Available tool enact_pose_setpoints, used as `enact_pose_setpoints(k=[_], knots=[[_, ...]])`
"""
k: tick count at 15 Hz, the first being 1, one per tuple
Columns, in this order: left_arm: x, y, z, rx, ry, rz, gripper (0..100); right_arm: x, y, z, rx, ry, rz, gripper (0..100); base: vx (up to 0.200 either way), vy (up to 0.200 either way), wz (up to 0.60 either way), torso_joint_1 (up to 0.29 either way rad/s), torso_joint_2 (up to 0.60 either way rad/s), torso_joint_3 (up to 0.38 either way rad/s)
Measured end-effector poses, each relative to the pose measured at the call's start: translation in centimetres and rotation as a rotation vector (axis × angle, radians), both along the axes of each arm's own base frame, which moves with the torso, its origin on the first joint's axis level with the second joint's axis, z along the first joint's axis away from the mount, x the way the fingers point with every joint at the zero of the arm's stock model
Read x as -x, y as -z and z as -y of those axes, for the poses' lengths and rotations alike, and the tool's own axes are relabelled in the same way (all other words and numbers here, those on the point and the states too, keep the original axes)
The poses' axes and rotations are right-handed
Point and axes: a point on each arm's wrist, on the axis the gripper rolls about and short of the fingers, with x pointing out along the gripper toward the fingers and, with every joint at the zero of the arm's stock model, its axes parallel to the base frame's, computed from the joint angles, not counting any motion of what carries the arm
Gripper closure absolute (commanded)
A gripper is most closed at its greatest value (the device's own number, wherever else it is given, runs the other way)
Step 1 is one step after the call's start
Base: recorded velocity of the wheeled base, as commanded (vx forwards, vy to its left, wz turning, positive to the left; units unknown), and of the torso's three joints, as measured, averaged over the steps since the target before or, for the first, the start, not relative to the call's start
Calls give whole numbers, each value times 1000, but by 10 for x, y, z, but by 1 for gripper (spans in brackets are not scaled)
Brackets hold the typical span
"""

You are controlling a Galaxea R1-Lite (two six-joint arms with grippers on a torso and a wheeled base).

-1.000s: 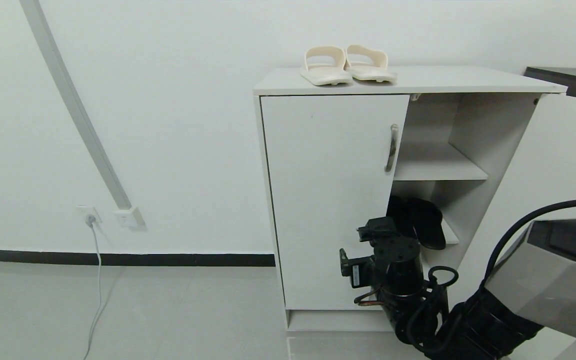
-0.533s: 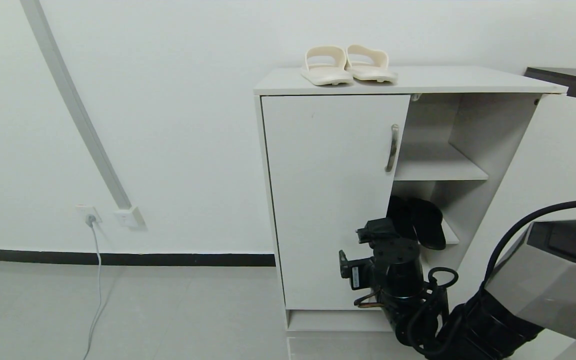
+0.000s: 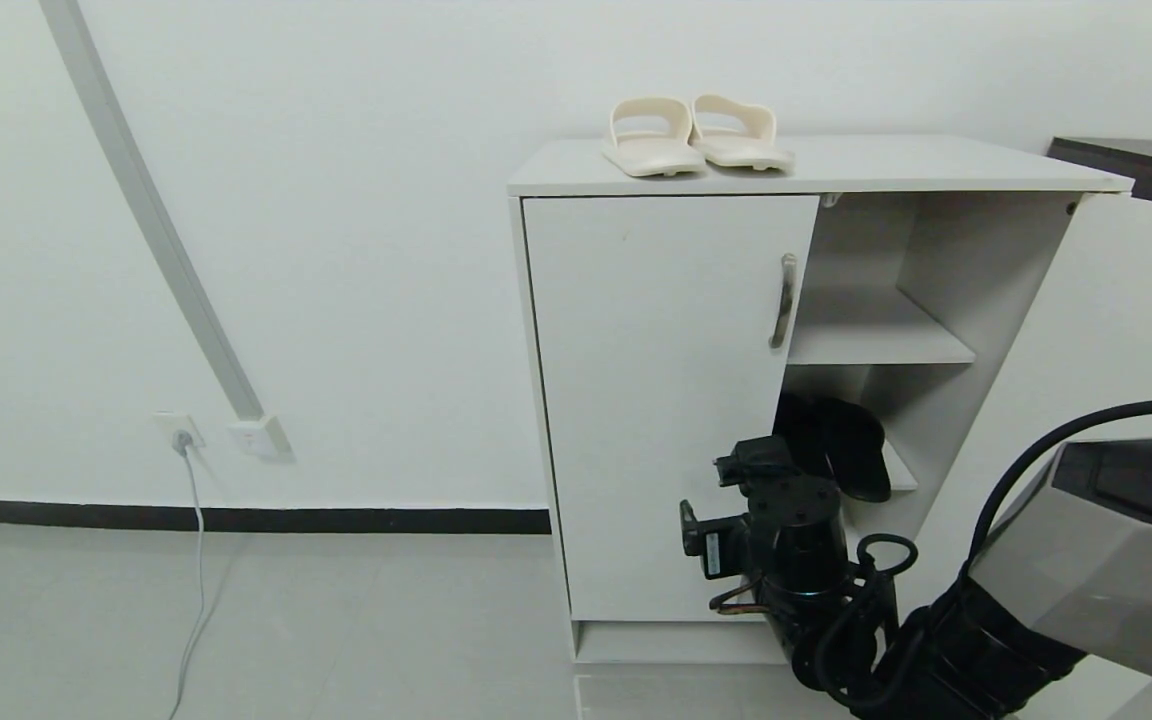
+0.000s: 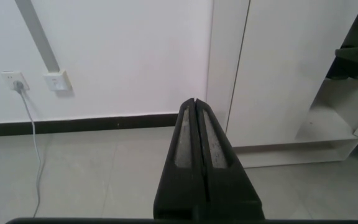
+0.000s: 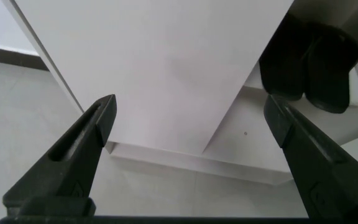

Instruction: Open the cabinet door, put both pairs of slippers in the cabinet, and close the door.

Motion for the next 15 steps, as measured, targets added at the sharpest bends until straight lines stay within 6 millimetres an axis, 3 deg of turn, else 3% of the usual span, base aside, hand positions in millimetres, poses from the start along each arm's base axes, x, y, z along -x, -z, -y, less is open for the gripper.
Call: enact_pose_setpoints(k=[7,15], knots=[[0,0,0,0,0,1,100,0,1,0,1,-2,-2,0,0,0,0,92,-431,-334],[0,0,0,0,0,1,100,0,1,0,4,-1,-4,0,0,0,0,166,-483,-322]])
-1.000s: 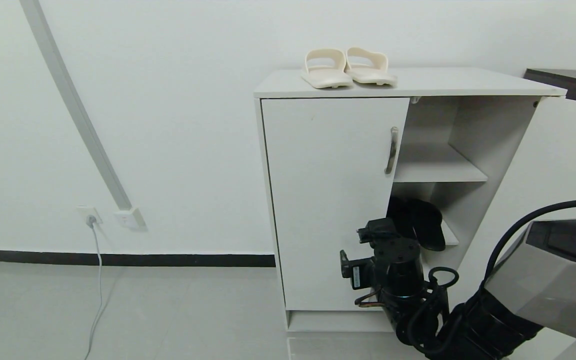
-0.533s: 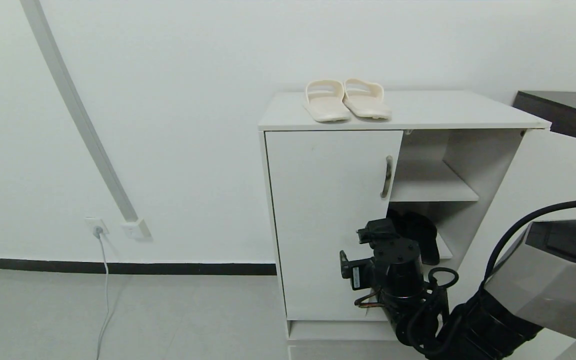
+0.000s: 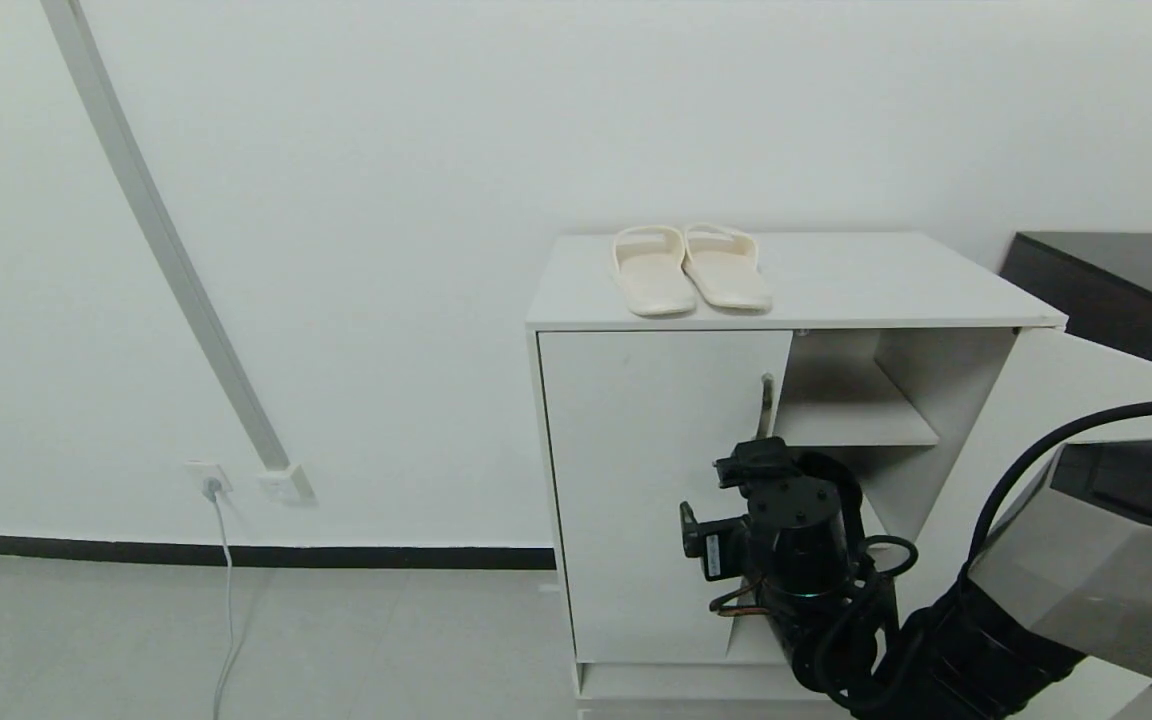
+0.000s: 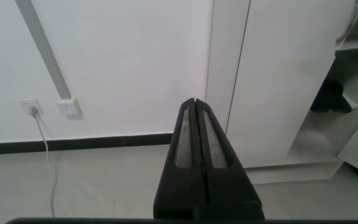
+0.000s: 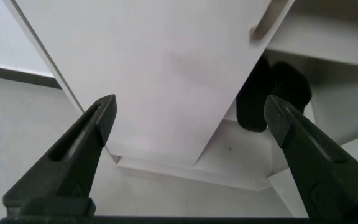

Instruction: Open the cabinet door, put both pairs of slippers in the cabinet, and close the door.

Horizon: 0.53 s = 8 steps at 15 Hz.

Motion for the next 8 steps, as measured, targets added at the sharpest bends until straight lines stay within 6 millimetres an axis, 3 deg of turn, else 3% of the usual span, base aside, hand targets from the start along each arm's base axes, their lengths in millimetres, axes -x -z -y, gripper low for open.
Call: enact_pose_setpoints(k=[8], knots=[[0,0,0,0,0,0,100,0,0,0,3,-1,-1,0,0,0,0,215,-534,-322]])
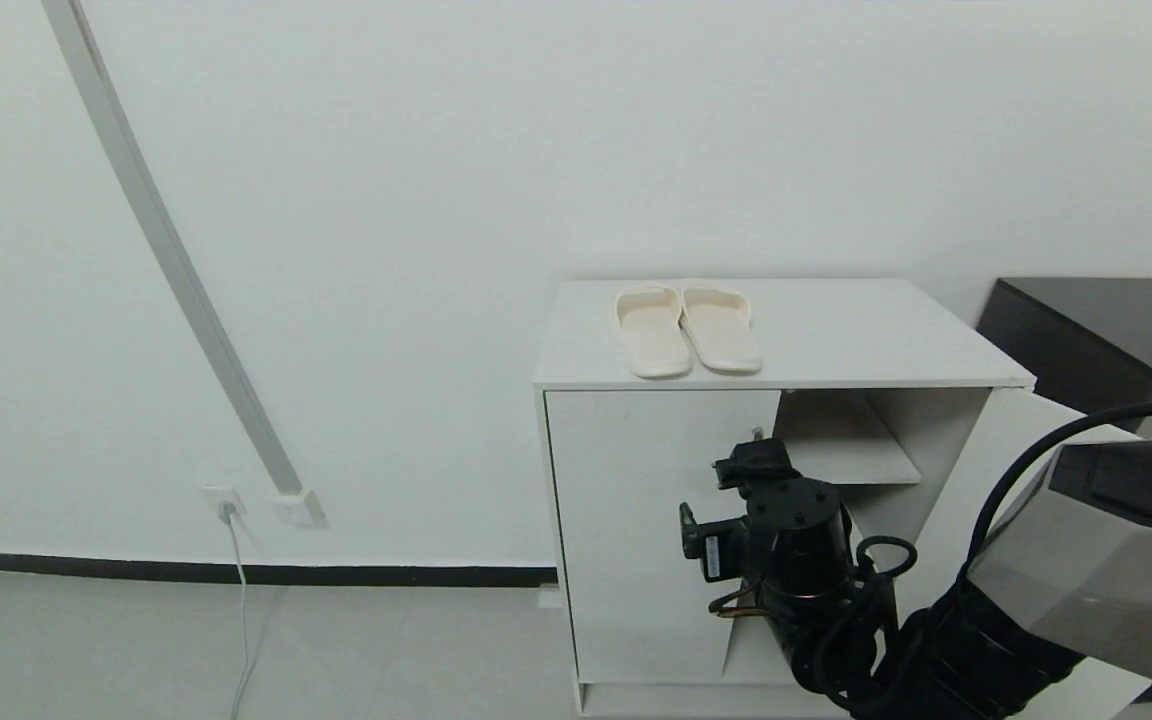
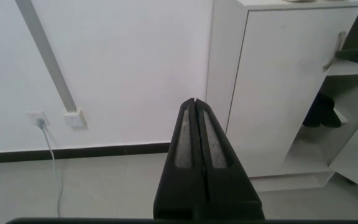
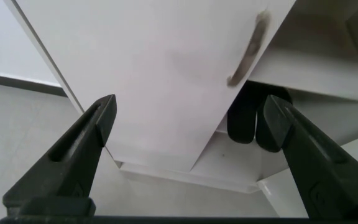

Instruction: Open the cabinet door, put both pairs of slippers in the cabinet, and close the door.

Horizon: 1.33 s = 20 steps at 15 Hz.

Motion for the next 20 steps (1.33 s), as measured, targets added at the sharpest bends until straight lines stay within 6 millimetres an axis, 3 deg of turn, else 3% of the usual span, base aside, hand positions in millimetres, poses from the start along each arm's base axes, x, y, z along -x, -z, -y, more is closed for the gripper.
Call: enact_pose_setpoints(k=[7,20], knots=[[0,0,0,0,0,0,100,1,1,1,4,0,-4,0,0,0,0,242,-551,-313],[0,0,0,0,0,0,100,2,0,0,-7,-12,9,0,0,0,0,168,-363,-194]])
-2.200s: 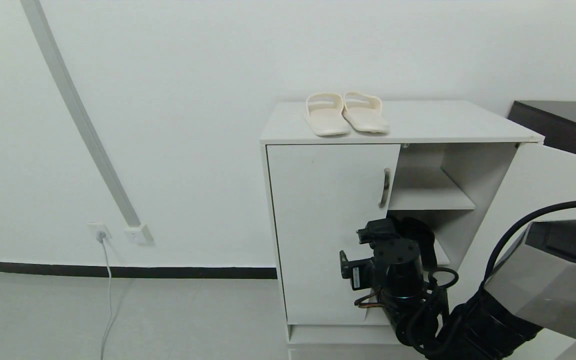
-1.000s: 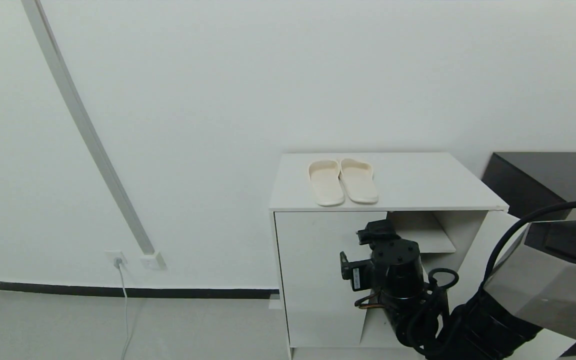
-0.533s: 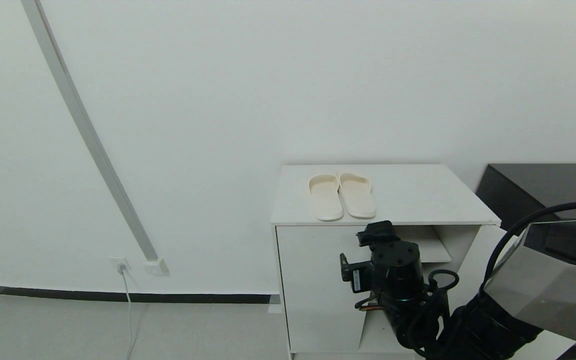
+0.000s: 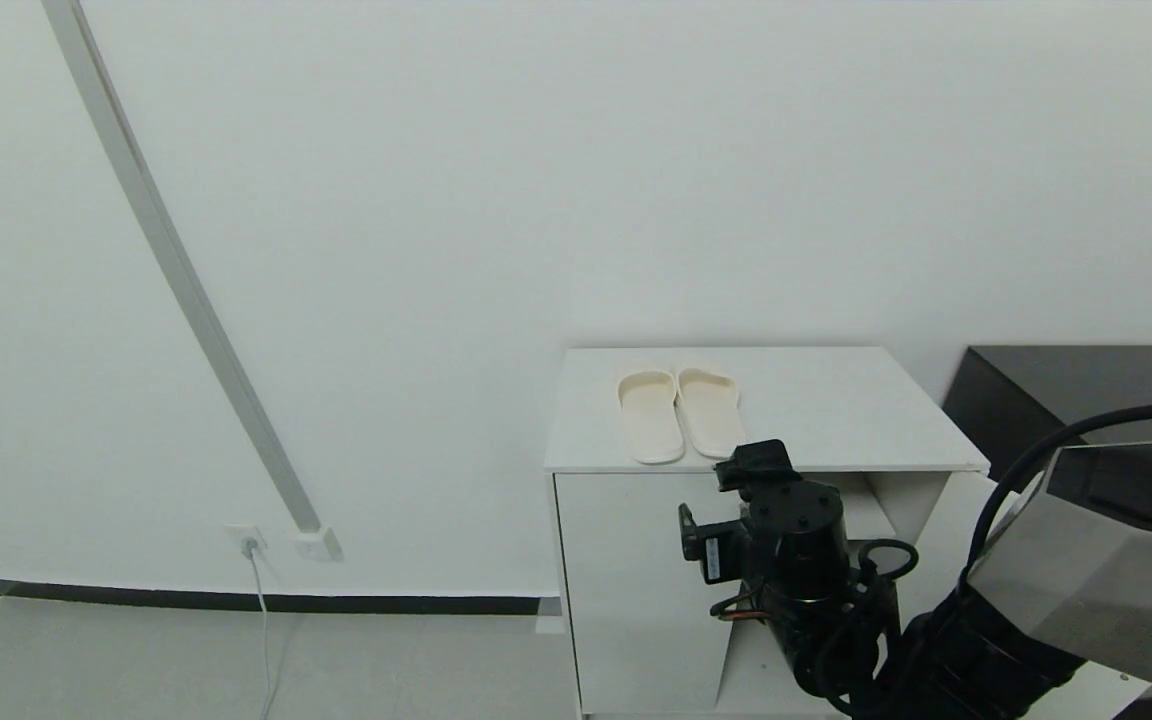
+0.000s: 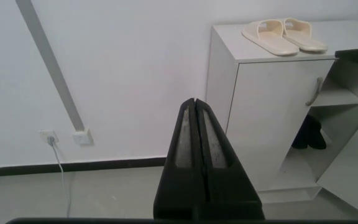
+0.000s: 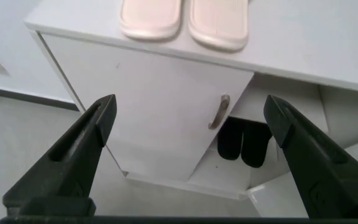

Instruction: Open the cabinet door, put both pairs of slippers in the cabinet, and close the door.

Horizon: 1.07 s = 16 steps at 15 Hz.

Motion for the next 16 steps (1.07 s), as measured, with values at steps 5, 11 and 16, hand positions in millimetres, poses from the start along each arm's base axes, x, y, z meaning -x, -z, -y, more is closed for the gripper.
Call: enact_pose_setpoints(k=[5,11,16], knots=[[0,0,0,0,0,0,100,1,0,2,-2,-28,16,0,0,0,0,9,-12,-8],[0,0,0,0,0,0,100,-8,-22,-6,15,-28,2,0,0,0,0,0,0,0],[0,0,0,-1,0,0,100,-27,-56,-11,0,-21,4,0,0,0,0,0,0,0]])
